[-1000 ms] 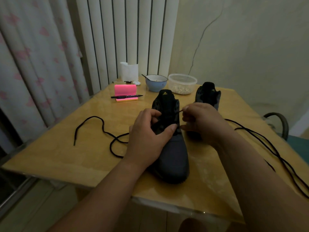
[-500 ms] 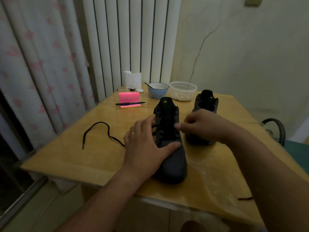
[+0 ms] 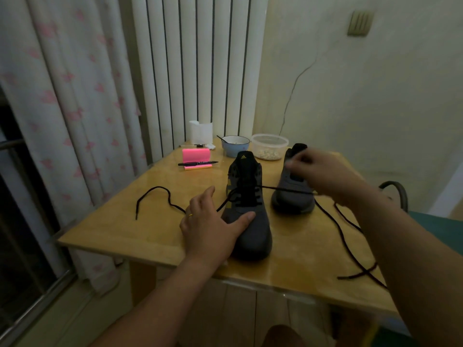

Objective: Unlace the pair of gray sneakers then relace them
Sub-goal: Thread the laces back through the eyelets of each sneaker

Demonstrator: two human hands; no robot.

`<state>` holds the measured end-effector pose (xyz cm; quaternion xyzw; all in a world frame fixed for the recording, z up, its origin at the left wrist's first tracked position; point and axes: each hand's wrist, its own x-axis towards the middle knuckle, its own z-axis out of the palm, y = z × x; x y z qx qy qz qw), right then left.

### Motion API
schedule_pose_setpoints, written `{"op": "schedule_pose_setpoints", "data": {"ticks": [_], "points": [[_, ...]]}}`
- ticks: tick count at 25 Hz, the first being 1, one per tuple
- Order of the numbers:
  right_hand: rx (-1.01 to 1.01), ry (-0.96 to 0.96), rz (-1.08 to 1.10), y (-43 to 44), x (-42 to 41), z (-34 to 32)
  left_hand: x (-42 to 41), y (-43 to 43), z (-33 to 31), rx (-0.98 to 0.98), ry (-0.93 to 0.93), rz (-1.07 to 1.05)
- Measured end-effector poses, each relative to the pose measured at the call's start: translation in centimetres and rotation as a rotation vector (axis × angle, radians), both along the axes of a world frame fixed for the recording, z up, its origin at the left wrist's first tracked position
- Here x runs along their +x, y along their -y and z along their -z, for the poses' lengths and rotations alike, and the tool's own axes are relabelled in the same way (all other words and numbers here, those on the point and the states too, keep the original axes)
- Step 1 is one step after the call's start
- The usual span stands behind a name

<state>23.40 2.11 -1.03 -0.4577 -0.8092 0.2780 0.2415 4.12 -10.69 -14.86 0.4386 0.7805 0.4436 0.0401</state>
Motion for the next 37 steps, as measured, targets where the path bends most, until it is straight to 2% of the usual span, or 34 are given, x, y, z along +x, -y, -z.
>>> {"op": "schedule_pose_setpoints", "data": {"ticks": [1,2,3,6,8,13,15,17,19,21,23,24,26,27,29,32,33,35,37], "points": [[0.027,0.303,-0.07,0.2,0.1,0.9,-0.1,-0.1,0.0,-0.009,0.023,0.008],[-0.029,0.415,-0.117,0.2,0.0,1.7,-0.2,-0.2,-0.1,-0.018,0.046,0.021],[-0.092,0.346,-0.126,0.4,-0.1,2.0,-0.3,-0.3,-0.1,-0.027,0.067,0.036],[-0.193,-0.341,0.103,-0.3,0.2,1.1,-0.6,-0.4,-0.2,-0.062,0.087,0.077],[-0.232,-0.634,0.24,-1.2,0.8,0.4,-0.7,-0.4,-0.2,-0.071,0.085,0.083],[-0.099,-0.816,0.514,-1.9,0.9,0.9,-0.9,-0.6,0.0,-0.088,0.067,0.089],[-0.072,-0.833,0.535,-1.9,0.7,1.1,-1.0,-0.5,-0.1,-0.102,0.055,0.089],[-0.118,-0.736,0.412,-1.7,0.5,1.1,-1.1,-0.4,-0.5,-0.086,0.027,0.085],[-0.134,-0.545,0.218,-0.8,0.5,1.0,-1.1,-0.7,-1.5,-0.006,-0.005,0.12],[-0.087,-0.36,0.051,0.2,-0.1,0.8,-0.9,-1.4,-3.7,0.14,0.012,0.239],[-0.062,-0.266,-0.092,0.9,-1.3,0.4,-0.2,-2.3,-7.2,0.208,0.123,0.462],[-0.088,-0.296,-0.176,1.0,-2.0,0.1,0.2,-2.8,-9.0,0.193,0.204,0.594],[-0.216,-0.49,-0.298,1.0,-3.1,-0.6,0.4,-3.9,-11.7,0.11,0.357,0.79],[-0.279,-0.589,-0.299,1.0,-3.4,-1.2,0.2,-4.4,-12.4,0.081,0.384,0.84],[-0.351,-0.704,-0.271,0.8,-3.6,-2.0,-0.6,-5.1,-12.6,0.059,0.305,0.816],[-0.359,-0.672,-0.335,1.0,-3.8,-2.4,-1.2,-5.1,-12.3,0.137,0.11,0.719],[-0.356,-0.634,-0.369,1.1,-3.9,-2.5,-1.1,-5.0,-12.6,0.167,0.118,0.768],[-0.376,-0.597,-0.43,1.5,-3.8,-3.0,-0.7,-4.6,-13.4,0.178,0.247,0.916],[-0.414,-0.622,-0.442,1.8,-3.4,-3.5,-0.8,-3.9,-13.9,0.176,0.317,0.909]]}}
